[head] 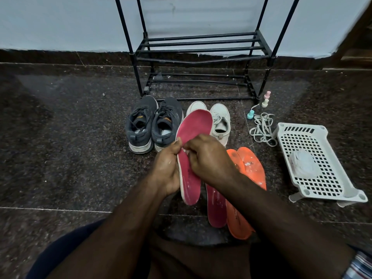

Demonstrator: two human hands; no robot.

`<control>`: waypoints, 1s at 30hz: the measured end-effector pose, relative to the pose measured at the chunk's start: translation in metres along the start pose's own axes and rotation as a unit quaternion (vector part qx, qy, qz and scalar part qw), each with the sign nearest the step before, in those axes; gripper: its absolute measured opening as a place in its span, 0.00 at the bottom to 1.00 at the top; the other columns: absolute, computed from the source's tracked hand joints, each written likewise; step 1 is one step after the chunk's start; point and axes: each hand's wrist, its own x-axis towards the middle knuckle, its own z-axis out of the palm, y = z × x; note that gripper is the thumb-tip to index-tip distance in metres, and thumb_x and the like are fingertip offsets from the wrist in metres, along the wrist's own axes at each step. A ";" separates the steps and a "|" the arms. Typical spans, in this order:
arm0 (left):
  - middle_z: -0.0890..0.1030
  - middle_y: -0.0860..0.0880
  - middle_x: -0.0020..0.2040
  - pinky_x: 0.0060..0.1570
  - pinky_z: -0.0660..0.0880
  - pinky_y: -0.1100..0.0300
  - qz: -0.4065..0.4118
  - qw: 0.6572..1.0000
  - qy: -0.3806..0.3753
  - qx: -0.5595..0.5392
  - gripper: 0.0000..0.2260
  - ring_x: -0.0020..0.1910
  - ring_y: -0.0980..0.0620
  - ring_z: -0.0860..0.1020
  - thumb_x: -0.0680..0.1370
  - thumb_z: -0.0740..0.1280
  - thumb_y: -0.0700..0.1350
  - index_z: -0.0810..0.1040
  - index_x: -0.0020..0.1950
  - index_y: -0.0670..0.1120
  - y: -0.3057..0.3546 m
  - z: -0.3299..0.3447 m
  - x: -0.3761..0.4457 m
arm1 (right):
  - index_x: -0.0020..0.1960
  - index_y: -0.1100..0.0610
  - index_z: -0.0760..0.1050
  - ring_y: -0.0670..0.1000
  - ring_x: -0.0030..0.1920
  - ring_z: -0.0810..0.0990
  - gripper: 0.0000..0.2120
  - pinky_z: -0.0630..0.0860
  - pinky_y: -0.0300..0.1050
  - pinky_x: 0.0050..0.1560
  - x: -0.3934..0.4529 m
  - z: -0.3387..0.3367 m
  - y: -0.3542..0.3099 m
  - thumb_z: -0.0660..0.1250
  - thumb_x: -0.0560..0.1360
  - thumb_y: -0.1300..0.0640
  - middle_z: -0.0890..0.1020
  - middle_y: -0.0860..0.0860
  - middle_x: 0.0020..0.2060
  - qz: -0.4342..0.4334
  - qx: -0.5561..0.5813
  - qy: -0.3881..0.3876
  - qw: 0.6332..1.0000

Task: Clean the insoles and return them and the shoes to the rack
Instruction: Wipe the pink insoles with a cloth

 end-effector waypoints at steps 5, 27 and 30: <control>0.81 0.40 0.48 0.57 0.77 0.51 0.000 1.000 0.008 -0.007 0.20 0.47 0.45 0.81 0.85 0.56 0.52 0.76 0.62 0.37 0.003 -0.004 0.003 | 0.44 0.59 0.83 0.56 0.39 0.78 0.11 0.75 0.51 0.43 -0.010 0.004 -0.007 0.62 0.69 0.62 0.79 0.56 0.37 -0.048 -0.008 -0.079 0.996; 0.82 0.39 0.62 0.62 0.73 0.35 0.004 0.999 -0.046 0.002 0.25 0.57 0.42 0.83 0.84 0.54 0.60 0.73 0.72 0.44 0.007 -0.015 0.010 | 0.52 0.51 0.78 0.43 0.42 0.79 0.11 0.77 0.46 0.47 -0.001 -0.024 0.014 0.74 0.71 0.58 0.81 0.43 0.43 0.076 0.116 0.021 0.990; 0.84 0.40 0.53 0.53 0.79 0.41 0.004 0.999 -0.049 -0.011 0.21 0.46 0.45 0.84 0.84 0.57 0.55 0.73 0.70 0.42 0.008 -0.014 0.010 | 0.54 0.56 0.83 0.45 0.45 0.80 0.13 0.78 0.39 0.49 0.001 -0.019 0.014 0.74 0.70 0.63 0.82 0.49 0.46 0.063 0.123 0.035 0.990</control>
